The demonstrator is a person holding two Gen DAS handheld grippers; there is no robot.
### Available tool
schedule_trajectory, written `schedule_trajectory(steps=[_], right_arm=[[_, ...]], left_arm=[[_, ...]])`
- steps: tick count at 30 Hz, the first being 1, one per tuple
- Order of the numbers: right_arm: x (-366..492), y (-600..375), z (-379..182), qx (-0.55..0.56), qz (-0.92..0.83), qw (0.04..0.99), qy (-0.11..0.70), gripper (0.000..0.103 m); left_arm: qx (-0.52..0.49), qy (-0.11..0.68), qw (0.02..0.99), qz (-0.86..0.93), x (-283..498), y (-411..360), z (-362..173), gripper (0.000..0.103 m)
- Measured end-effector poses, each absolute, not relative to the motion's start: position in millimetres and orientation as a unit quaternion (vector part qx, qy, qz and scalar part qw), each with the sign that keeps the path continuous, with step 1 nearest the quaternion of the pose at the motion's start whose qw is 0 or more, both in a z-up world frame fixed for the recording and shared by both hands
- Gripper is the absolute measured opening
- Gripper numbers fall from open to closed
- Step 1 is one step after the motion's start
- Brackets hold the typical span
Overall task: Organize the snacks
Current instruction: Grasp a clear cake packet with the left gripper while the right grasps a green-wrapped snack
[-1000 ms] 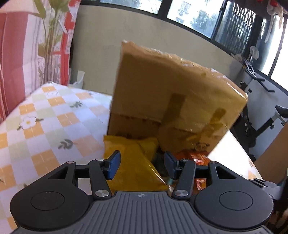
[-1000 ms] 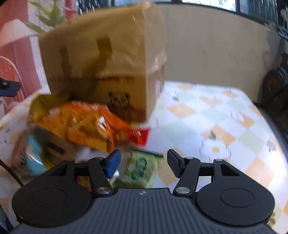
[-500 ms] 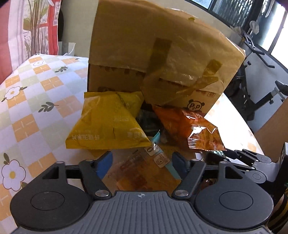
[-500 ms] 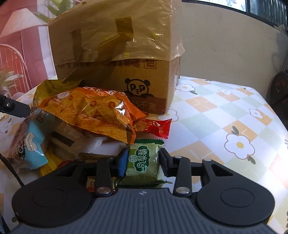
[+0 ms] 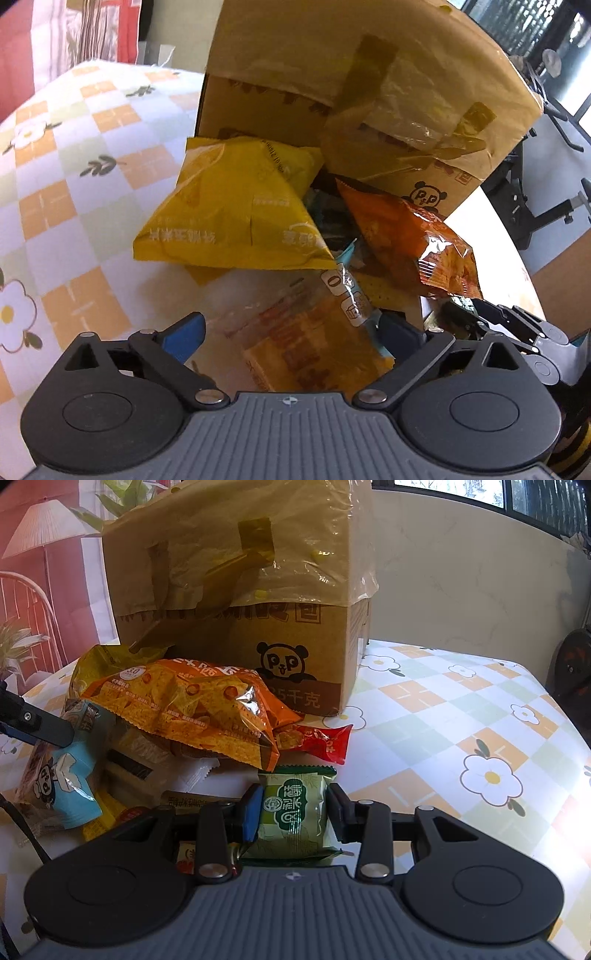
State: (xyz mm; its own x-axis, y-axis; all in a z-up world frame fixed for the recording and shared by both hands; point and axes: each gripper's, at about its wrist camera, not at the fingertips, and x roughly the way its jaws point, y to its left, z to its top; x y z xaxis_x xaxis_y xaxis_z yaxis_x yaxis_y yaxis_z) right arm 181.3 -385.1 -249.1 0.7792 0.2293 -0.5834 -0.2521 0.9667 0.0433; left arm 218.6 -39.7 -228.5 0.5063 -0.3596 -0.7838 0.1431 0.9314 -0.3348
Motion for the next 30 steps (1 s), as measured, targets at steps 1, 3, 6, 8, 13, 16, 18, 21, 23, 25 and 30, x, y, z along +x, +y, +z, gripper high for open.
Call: schedule_trajectory(steps=[1, 3, 6, 8, 13, 16, 18, 21, 23, 25, 30], right_arm=[[181.3, -385.2, -249.1, -0.019, 0.128, 0.943, 0.307, 0.04], [181.1, -384.8, -249.0, -0.018, 0.127, 0.943, 0.307, 0.04], [181.1, -384.7, -248.9, -0.019, 0.127, 0.943, 0.307, 0.04], [180.9, -384.7, -249.0, -0.019, 0.127, 0.943, 0.307, 0.04], [181.0, -384.8, -249.3, -0.019, 0.126, 0.943, 0.307, 0.04], [180.7, -383.7, -249.2, -0.021, 0.125, 0.943, 0.307, 0.04], [180.5, -383.0, -249.2, -0.023, 0.124, 0.943, 0.306, 0.04], [180.5, -383.3, -249.3, -0.026, 0.125, 0.944, 0.306, 0.04], [180.9, -383.2, -249.3, -0.027, 0.125, 0.944, 0.305, 0.04], [181.2, -383.0, -249.6, -0.029, 0.125, 0.944, 0.305, 0.04], [181.1, -380.3, -250.2, -0.04, 0.123, 0.944, 0.302, 0.04]], left_arm=[[-0.124, 0.478, 0.857, -0.148, 219.2, -38.0, -230.9, 0.102], [-0.155, 0.489, 0.845, -0.152, 221.1, -30.9, -237.8, 0.103], [-0.179, 0.494, 0.837, -0.155, 220.6, -25.3, -243.5, 0.103], [-0.176, 0.493, 0.837, -0.158, 219.9, -26.8, -243.5, 0.103], [-0.189, 0.478, 0.837, -0.186, 218.1, -26.7, -241.0, 0.083], [-0.184, 0.472, 0.842, -0.187, 219.8, -24.4, -238.5, 0.082], [-0.193, 0.475, 0.839, -0.183, 224.0, -18.7, -240.1, 0.081], [-0.186, 0.483, 0.837, -0.178, 234.9, -11.4, -239.1, 0.081], [-0.173, 0.487, 0.838, -0.175, 244.1, -5.9, -237.3, 0.081], [-0.162, 0.487, 0.843, -0.162, 252.6, -0.2, -235.2, 0.081], [-0.18, 0.508, 0.836, -0.105, 259.8, 9.1, -229.2, 0.082]])
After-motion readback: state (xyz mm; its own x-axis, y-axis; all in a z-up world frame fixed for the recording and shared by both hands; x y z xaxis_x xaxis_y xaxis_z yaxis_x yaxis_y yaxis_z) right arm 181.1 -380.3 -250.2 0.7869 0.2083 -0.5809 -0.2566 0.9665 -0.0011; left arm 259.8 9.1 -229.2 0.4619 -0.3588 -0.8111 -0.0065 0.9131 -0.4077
